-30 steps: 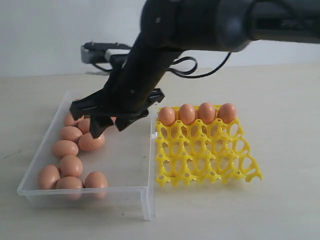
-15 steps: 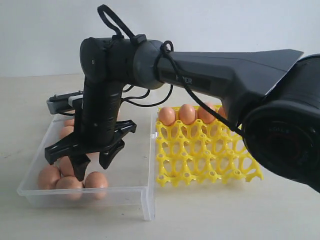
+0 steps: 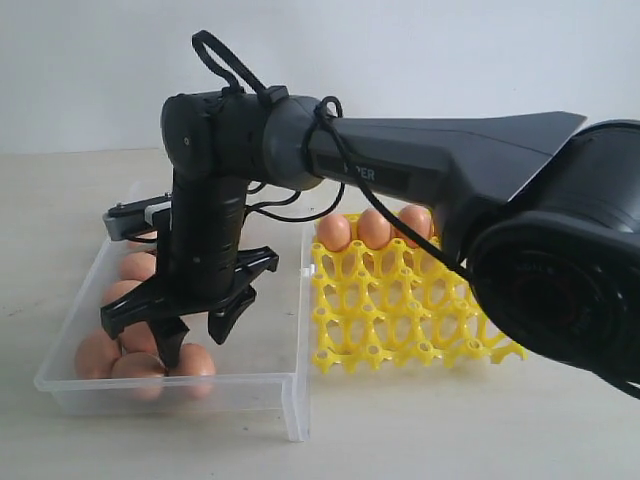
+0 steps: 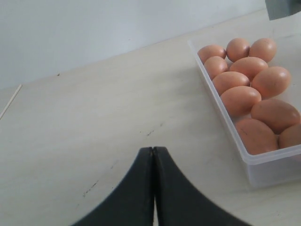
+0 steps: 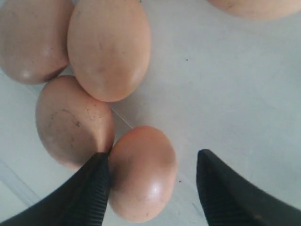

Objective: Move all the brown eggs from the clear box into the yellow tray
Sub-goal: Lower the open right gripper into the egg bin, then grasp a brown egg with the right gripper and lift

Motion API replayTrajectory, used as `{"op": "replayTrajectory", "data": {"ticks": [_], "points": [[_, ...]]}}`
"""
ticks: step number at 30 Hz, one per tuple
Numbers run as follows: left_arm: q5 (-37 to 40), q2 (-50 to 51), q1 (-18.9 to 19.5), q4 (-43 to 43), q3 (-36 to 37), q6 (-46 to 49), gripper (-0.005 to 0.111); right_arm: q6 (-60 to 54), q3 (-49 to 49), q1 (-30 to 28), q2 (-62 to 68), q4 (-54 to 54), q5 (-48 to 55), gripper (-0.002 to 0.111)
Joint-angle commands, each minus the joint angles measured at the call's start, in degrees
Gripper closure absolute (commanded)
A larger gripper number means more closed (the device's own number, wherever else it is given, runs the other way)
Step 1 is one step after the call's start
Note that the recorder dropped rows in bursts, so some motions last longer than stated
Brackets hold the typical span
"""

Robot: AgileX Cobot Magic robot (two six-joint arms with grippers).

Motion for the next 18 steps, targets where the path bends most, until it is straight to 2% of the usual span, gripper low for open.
{"op": "replayTrajectory", "data": {"ticks": [1,4,6,7,11,12,15,18], "points": [[-0.45,-0.35,-0.11,0.0,-0.23,-0.31,0.107,-0.58,-0.5,0.57,1.6,0.4,0.05,0.052],[-0.45,-0.35,-0.11,0.0,-0.23,-0.31,0.107,-1.43,-0.5,0.67,2.03,1.18,0.05,0.053],[-0.45,-0.35,-0.11,0.0,-0.23,-0.31,0.107,-1.63,-0.5,0.67,2.03,1.18,0.05,0.06],[-0.45,-0.35,-0.11,0.0,-0.23,-0.31,0.107,-1.77,-0.5,0.67,2.03,1.18,0.05,0.066],[-0.45,-0.35,-0.11,0.0,-0.23,-0.31,0.107,-4.14,-0.5,0.53,0.77,0.76,0.05,0.103],[-0.45,-0.35,-0.11,0.0,-0.23,-0.31,0.107,-4.58,-0.5,0.34,0.18,0.26,0.05,0.108],[-0.45,-0.35,-0.11,0.0,-0.23,-0.31,0.107,-4.6,0.37,-0.2,-2.17,-3.61,-1.81,0.108],[-0.45,-0.35,-0.11,0.0,-0.23,-0.31,0.107,-3.18,5.4,-1.13,-7.43,-9.62,-11.67,0.108]]}}
